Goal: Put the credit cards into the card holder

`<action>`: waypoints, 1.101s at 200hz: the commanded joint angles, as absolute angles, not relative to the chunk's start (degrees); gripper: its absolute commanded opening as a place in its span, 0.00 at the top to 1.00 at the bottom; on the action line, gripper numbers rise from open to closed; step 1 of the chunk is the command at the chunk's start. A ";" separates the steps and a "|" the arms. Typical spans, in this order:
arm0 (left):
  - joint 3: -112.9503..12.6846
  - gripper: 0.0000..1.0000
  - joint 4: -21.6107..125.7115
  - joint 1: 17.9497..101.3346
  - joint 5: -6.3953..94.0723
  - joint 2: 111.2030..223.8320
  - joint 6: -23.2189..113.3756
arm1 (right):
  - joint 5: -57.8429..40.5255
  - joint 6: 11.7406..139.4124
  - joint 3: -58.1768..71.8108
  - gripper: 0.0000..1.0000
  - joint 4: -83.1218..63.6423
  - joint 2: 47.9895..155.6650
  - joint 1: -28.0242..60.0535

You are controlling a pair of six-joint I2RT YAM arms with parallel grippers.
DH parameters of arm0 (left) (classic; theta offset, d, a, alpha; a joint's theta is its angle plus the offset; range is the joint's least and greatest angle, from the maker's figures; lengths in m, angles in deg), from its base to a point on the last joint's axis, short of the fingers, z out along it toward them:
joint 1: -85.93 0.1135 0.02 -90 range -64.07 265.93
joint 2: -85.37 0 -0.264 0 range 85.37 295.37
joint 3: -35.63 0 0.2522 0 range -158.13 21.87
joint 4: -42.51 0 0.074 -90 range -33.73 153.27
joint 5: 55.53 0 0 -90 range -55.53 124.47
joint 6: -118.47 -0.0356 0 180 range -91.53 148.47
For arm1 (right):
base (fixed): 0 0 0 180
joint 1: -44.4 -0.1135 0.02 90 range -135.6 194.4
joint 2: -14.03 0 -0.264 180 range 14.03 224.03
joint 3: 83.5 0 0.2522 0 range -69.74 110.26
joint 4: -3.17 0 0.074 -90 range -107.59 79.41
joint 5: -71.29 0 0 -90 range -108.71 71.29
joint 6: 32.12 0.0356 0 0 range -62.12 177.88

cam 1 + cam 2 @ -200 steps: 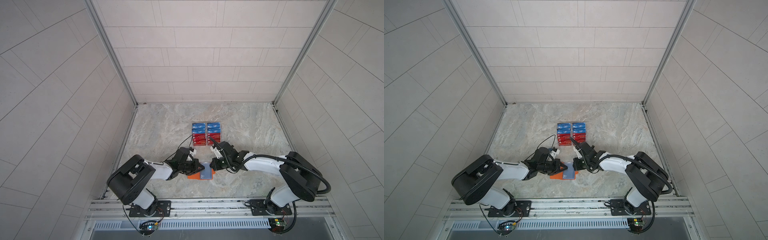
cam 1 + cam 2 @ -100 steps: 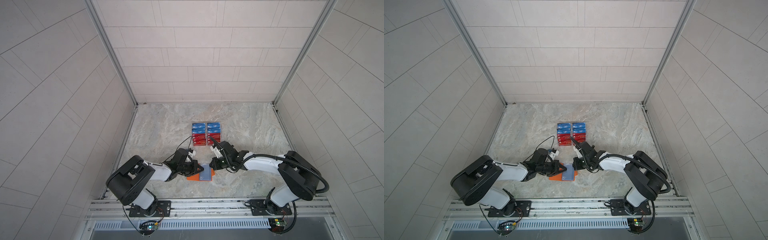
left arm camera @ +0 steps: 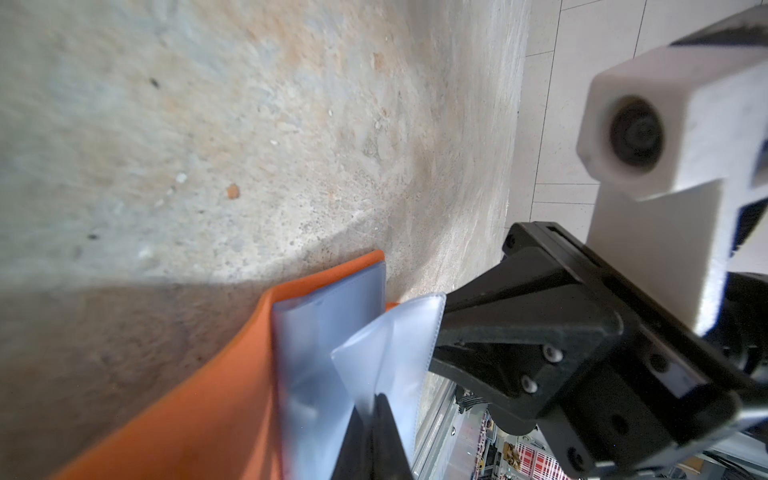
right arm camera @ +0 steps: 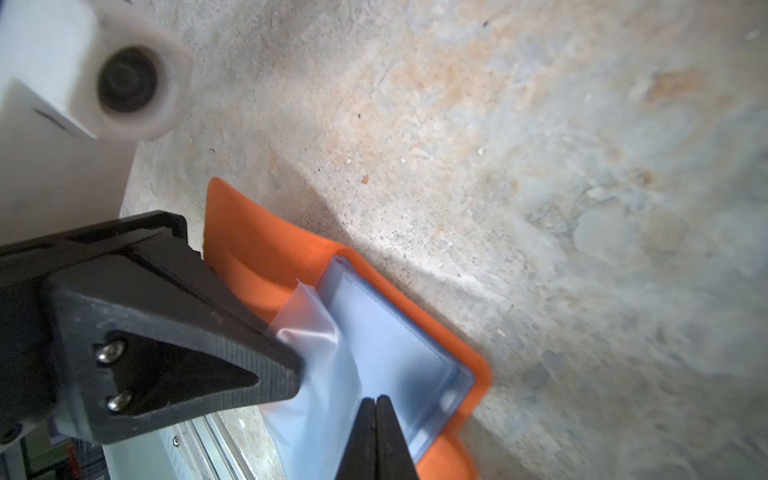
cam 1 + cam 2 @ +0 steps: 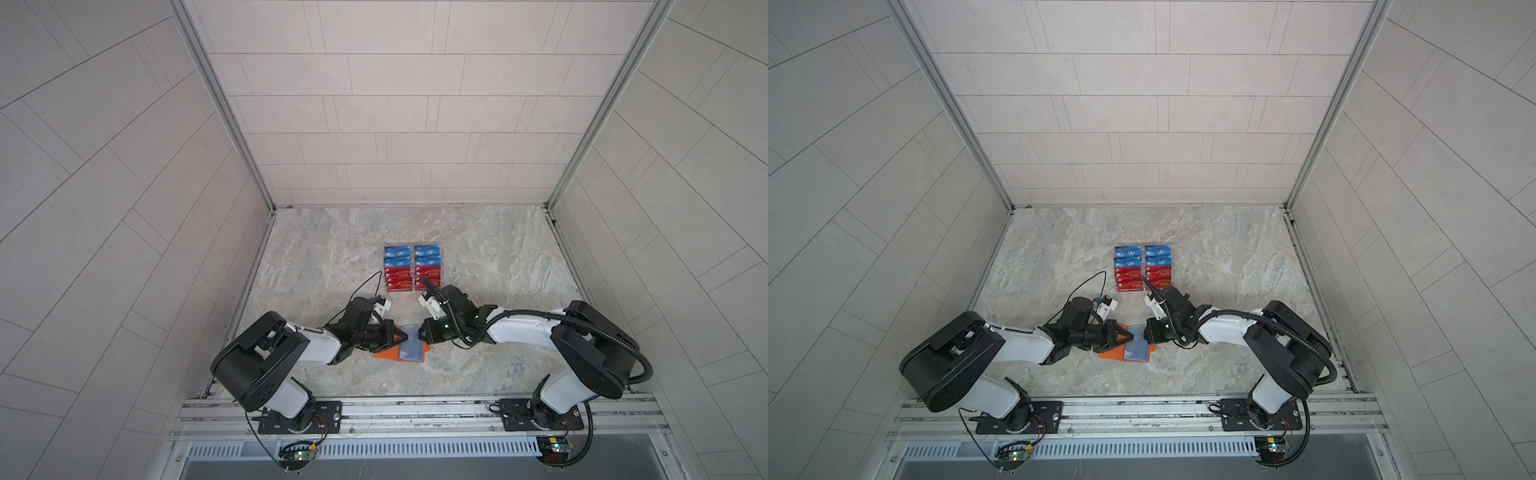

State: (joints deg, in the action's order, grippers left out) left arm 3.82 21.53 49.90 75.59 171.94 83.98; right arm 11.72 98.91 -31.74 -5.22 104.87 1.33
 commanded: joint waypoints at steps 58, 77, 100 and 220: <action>4.46 0.97 19.86 50.16 76.43 171.81 84.22 | 17.21 100.89 -31.34 0.94 -0.04 107.01 0.19; 4.25 0.77 20.20 50.16 76.41 171.18 84.68 | 17.84 101.21 -31.42 0.94 0.35 106.85 0.19; 3.12 0.49 23.69 50.15 75.96 169.24 84.11 | 17.77 101.14 -31.50 0.94 0.36 107.06 0.19; -9.34 0.30 73.46 52.04 62.88 151.90 66.47 | 18.76 102.43 -28.11 0.94 1.80 108.89 -2.21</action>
State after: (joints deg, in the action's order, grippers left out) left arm -7.96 59.06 50.60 68.25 153.54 73.03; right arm 18.48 101.51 -30.03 0.83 107.93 -1.05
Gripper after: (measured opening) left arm 0.702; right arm 0.066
